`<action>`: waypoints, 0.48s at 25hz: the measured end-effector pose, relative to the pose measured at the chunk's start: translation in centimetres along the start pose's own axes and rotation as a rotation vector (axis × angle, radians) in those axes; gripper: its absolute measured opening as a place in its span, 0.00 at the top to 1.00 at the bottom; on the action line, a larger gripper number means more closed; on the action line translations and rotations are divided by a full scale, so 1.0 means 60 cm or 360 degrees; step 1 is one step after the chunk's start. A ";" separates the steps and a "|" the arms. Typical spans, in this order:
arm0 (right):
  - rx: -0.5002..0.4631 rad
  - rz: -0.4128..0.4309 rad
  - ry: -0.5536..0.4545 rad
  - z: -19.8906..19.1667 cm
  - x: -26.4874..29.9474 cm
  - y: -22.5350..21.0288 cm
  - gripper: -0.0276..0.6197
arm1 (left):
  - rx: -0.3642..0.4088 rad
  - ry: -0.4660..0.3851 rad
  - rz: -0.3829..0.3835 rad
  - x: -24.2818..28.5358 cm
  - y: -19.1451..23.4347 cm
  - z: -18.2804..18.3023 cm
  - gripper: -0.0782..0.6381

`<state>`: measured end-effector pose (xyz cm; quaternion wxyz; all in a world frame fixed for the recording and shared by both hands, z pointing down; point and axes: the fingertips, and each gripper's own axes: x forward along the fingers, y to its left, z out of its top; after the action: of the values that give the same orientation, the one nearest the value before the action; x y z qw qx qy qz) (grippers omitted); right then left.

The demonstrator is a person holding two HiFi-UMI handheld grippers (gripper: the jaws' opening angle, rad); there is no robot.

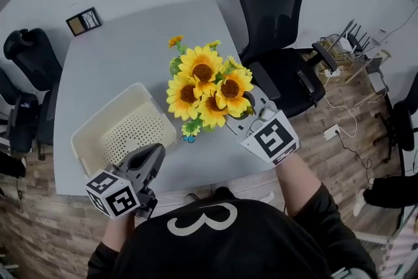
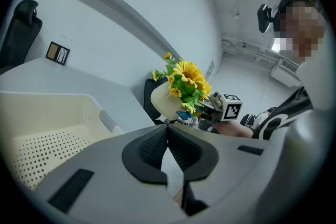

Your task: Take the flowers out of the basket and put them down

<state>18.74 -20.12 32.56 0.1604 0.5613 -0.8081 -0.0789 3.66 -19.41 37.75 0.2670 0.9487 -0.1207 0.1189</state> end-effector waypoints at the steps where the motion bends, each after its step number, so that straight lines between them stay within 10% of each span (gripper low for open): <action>1: 0.0019 0.0000 0.0017 -0.009 0.007 0.001 0.74 | -0.0007 0.0016 0.0000 0.001 0.005 -0.001 0.87; 12: 0.0288 0.0013 0.0144 -0.154 0.017 -0.013 0.74 | -0.0046 0.0110 0.0040 0.039 -0.002 -0.025 0.87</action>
<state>22.31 -20.89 41.14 0.1457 0.5732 -0.8061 0.0204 5.64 -18.90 39.60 0.2832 0.9385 -0.1250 0.1531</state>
